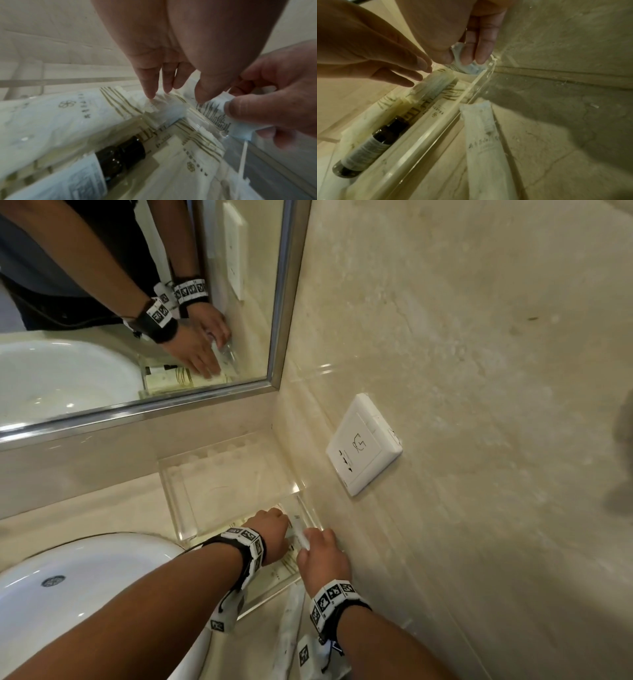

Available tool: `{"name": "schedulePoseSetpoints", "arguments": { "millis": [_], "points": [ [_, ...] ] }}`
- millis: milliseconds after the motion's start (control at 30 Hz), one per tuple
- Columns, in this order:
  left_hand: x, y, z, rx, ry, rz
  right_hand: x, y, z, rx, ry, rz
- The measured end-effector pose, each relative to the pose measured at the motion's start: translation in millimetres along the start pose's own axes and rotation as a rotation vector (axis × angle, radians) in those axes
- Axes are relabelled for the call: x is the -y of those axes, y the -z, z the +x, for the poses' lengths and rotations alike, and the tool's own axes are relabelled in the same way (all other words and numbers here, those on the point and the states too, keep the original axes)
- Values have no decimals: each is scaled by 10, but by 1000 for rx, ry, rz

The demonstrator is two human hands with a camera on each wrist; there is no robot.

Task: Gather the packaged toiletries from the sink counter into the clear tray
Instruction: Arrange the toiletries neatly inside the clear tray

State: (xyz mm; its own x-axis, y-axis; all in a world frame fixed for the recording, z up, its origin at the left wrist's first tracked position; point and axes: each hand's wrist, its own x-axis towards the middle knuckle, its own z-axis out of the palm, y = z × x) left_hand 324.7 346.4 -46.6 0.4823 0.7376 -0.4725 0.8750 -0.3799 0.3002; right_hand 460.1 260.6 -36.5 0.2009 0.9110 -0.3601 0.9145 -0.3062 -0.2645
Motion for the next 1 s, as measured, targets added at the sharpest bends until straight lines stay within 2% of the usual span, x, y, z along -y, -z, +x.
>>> {"name": "schedulePoseSetpoints", "arguments": {
  "millis": [167, 333, 433, 767, 1000],
  "points": [
    [71, -8, -27, 15, 29, -96, 5, -36, 24, -24, -6, 0],
    [128, -52, -24, 8, -2, -134, 12, -81, 93, -32, -13, 21],
    [121, -64, -10, 53, -3, -60, 19, -133, 118, -31, -21, 8],
    [111, -128, 46, 51, -28, 119, 15, -224, 214, 35, -25, -85],
    [98, -139, 89, 77, -37, 166, 49, -206, 284, 103, -43, -145]
  ]
}}
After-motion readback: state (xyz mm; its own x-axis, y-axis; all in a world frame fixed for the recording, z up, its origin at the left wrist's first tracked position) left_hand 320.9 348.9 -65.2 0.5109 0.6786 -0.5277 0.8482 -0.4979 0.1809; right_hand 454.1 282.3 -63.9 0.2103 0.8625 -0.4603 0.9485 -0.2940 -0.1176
